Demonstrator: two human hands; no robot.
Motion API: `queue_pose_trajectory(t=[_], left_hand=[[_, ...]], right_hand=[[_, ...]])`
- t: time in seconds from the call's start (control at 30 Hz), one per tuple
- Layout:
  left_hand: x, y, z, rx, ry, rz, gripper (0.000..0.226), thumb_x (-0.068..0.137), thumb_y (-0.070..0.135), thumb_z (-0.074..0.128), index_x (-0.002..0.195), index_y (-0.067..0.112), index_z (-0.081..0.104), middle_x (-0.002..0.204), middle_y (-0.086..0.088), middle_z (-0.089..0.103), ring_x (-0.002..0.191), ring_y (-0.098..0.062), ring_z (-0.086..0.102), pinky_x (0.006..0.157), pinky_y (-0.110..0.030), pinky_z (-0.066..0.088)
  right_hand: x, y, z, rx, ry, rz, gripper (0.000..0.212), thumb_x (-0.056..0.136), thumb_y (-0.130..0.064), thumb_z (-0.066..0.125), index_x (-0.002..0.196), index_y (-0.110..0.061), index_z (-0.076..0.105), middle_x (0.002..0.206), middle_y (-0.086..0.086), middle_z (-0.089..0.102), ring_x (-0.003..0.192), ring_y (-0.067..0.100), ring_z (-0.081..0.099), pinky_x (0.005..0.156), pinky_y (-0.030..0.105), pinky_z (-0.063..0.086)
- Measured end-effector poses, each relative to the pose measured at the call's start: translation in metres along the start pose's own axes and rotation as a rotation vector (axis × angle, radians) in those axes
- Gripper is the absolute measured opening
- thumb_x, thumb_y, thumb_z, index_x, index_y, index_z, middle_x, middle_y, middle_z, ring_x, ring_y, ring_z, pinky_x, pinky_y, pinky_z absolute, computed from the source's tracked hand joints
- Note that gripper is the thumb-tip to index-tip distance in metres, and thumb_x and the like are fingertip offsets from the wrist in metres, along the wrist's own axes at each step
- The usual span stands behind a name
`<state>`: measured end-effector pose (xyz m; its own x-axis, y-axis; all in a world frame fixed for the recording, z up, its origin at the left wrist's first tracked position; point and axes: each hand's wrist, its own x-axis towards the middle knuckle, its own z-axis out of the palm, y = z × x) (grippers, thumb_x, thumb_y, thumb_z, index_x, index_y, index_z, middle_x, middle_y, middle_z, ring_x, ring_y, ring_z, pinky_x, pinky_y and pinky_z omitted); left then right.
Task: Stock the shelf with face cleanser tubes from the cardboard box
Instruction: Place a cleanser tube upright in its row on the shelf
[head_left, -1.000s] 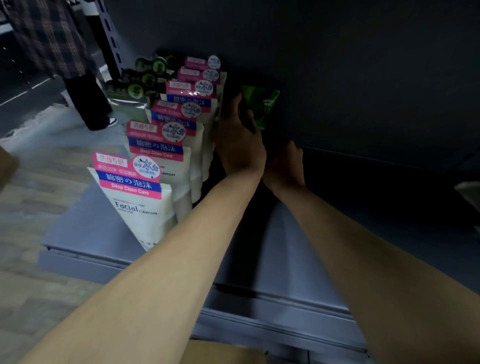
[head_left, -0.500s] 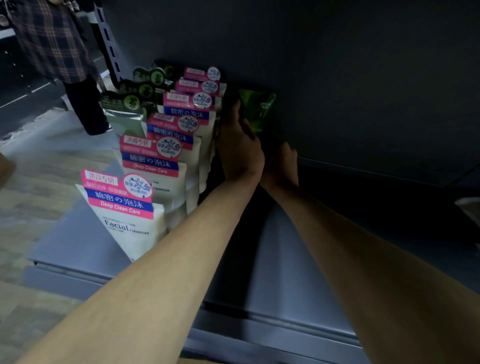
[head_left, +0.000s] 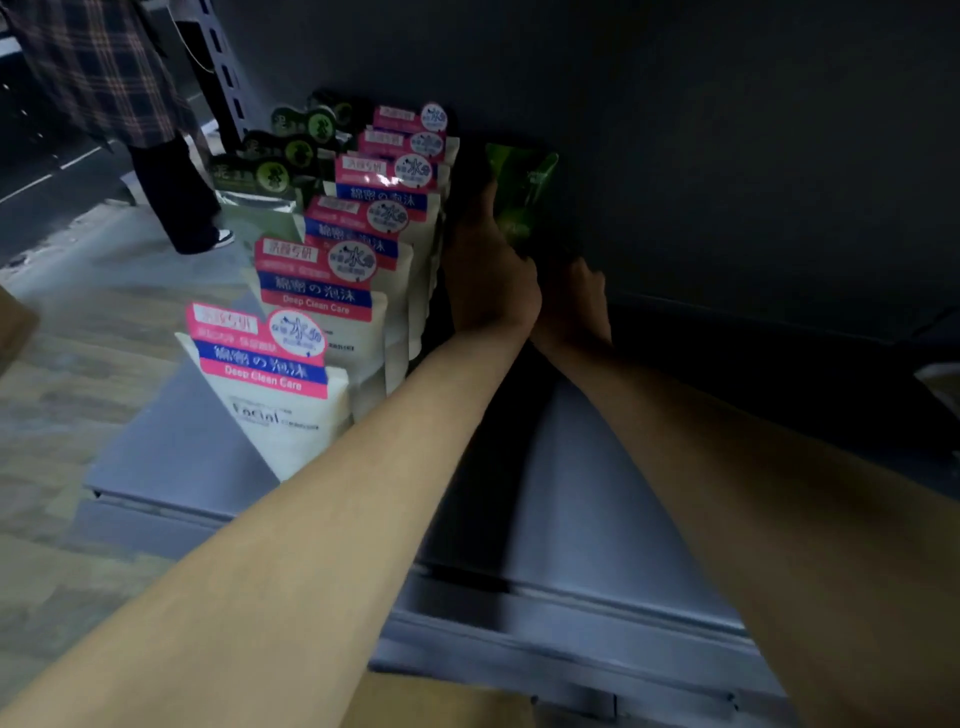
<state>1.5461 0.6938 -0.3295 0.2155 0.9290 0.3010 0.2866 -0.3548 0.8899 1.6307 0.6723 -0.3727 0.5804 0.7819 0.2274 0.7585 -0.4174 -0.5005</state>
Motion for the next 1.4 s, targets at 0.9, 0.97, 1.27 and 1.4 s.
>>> queue_pose_trajectory(t=[0.9,0.97,1.27,1.4], left_hand=[[-0.148,0.003,-0.182,0.159,-0.602,0.309,0.043,0.090,0.010,0.058,0.133,0.015,0.055,0.116,-0.007,0.066,0.104,-0.017,0.064,0.097,-0.032,0.051],[-0.160,-0.006,-0.205,0.174,-0.628,0.338,0.040,0.090,0.012,0.057,0.131,0.016,0.056,0.112,-0.005,0.066,0.099,-0.016,0.064,0.094,-0.032,0.051],[-0.236,-0.071,-0.280,0.301,-0.880,0.282,0.034,0.091,0.015,0.056,0.124,0.017,0.059,0.101,-0.001,0.070,0.088,-0.014,0.066,0.088,-0.031,0.053],[-0.259,-0.090,-0.284,0.338,-0.932,0.247,0.033,0.089,0.016,0.058,0.121,0.017,0.061,0.096,0.002,0.072,0.087,-0.015,0.067,0.089,-0.032,0.053]], right_hand=[[-0.255,-0.053,-0.098,0.090,-0.007,0.279,0.055,0.082,-0.037,0.077,0.125,-0.009,0.058,0.112,0.007,0.069,0.103,0.021,0.066,0.094,0.038,0.053],[-0.284,-0.066,-0.090,0.080,-0.010,0.288,0.054,0.083,-0.036,0.077,0.126,-0.009,0.058,0.114,0.006,0.068,0.103,0.018,0.065,0.094,0.034,0.053],[-0.412,-0.091,-0.040,0.136,-0.127,0.437,0.050,0.084,-0.040,0.074,0.125,-0.015,0.058,0.113,0.000,0.067,0.100,0.012,0.065,0.093,0.034,0.054],[-0.448,-0.087,-0.021,0.141,-0.228,0.505,0.051,0.084,-0.036,0.075,0.126,-0.012,0.057,0.113,0.002,0.067,0.099,0.012,0.064,0.093,0.032,0.053]])
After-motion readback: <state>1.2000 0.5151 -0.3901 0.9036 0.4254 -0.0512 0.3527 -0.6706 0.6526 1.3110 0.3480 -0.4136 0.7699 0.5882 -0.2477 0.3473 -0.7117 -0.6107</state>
